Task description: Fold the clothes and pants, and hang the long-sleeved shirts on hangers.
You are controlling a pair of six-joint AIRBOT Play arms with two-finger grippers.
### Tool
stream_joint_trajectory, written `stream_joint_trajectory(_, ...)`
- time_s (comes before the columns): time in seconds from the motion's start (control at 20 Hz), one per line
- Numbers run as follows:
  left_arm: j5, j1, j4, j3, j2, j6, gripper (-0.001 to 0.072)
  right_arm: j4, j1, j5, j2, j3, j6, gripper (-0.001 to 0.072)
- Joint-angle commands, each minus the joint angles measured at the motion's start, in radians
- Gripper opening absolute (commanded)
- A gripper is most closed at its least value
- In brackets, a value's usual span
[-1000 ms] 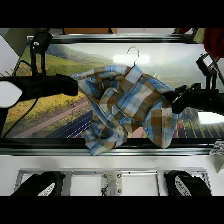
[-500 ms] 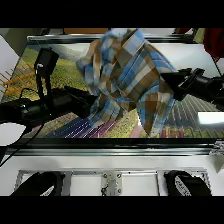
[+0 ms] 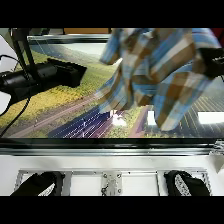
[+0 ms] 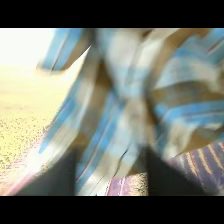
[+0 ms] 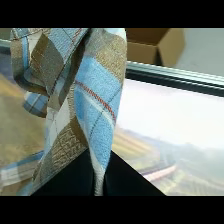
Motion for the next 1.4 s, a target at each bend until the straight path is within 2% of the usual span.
stream_joint_trajectory(0.0, -0.054, 0.008, 0.000, 0.042, -0.058, 0.003, 0.0018, -0.262, -0.134, -0.054, 0.000, 0.070, 0.222, 0.0014)
stream_joint_trajectory(0.25, -0.040, -0.052, 0.000, 0.043, -0.130, 0.005, 0.0015, -0.731, -0.299, -0.071, -0.001, 0.154, 0.534, 0.0013)
stream_joint_trajectory(0.45, -0.040, -0.076, 0.000, 0.042, -0.178, 0.012, 0.0014, -0.926, -0.442, -0.071, -0.008, 0.238, 0.708, 0.0013)
stream_joint_trajectory(0.7, -0.036, -0.076, 0.001, 0.042, -0.197, 0.012, 0.0014, -0.959, -0.619, -0.056, -0.080, 0.411, 0.727, 0.0013)
stream_joint_trajectory(0.9, -0.033, -0.074, 0.001, 0.042, -0.197, 0.012, 0.0014, -0.973, -0.676, -0.062, -0.129, 0.547, 0.726, 0.0013)
stream_joint_trajectory(1.35, -0.033, -0.074, 0.000, 0.042, -0.197, 0.011, 0.0014, -0.982, -0.678, -0.082, -0.111, 0.575, 0.724, 0.0014)
